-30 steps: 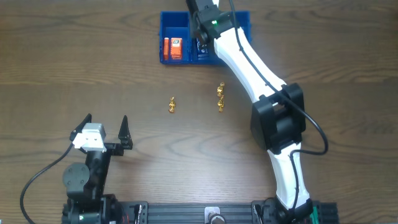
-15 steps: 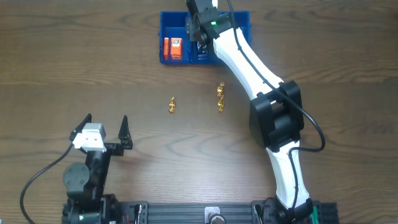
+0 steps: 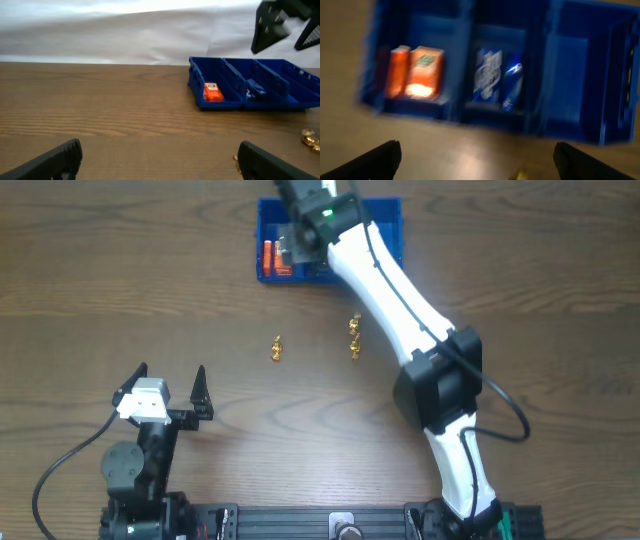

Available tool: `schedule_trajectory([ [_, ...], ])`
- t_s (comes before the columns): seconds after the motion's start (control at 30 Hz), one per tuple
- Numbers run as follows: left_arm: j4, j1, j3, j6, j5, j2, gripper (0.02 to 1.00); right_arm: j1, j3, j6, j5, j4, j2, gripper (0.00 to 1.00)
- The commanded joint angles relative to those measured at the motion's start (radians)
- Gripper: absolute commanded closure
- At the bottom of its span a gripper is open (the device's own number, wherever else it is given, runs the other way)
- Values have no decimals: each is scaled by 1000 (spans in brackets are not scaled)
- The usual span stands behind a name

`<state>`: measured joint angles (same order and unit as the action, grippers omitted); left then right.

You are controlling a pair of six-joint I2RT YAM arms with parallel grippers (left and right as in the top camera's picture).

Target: Sort Candies Into Trays

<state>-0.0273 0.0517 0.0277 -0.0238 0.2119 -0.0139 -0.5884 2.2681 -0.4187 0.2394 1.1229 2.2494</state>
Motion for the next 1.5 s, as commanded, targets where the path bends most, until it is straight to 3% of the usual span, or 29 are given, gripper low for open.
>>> schedule_trajectory([
  [0.03, -28, 0, -23, -6, 23, 6, 20, -117, -2, -124, -65, 112, -18, 1],
  [0.2, -28, 0, -23, -6, 23, 6, 23, -174, -187, -260, -120, 50, -13, 1],
  [0.33, -28, 0, -23, -6, 23, 6, 20, -192, -350, -272, -175, -72, -13, 1],
  [0.53, -28, 0, -23, -6, 23, 6, 20, -214, -468, -293, -174, -172, -13, 1],
  [0.9, -28, 0, -23, -6, 23, 6, 23, -221, -474, -335, -161, -209, 54, 5],
  [1.13, -28, 0, -23, -6, 23, 6, 23, -221, -474, -367, -135, -217, 55, 77],
  [1.23, -28, 0, -23, -6, 23, 6, 20, -221, -474, -371, -135, -219, 55, 165],
  [1.37, -28, 0, -23, -6, 23, 6, 20, -221, -474, -390, -128, -217, 55, 485],
  [1.5, -28, 0, -23, -6, 23, 6, 20, -221, -474, -393, -128, -217, 55, 676],
])
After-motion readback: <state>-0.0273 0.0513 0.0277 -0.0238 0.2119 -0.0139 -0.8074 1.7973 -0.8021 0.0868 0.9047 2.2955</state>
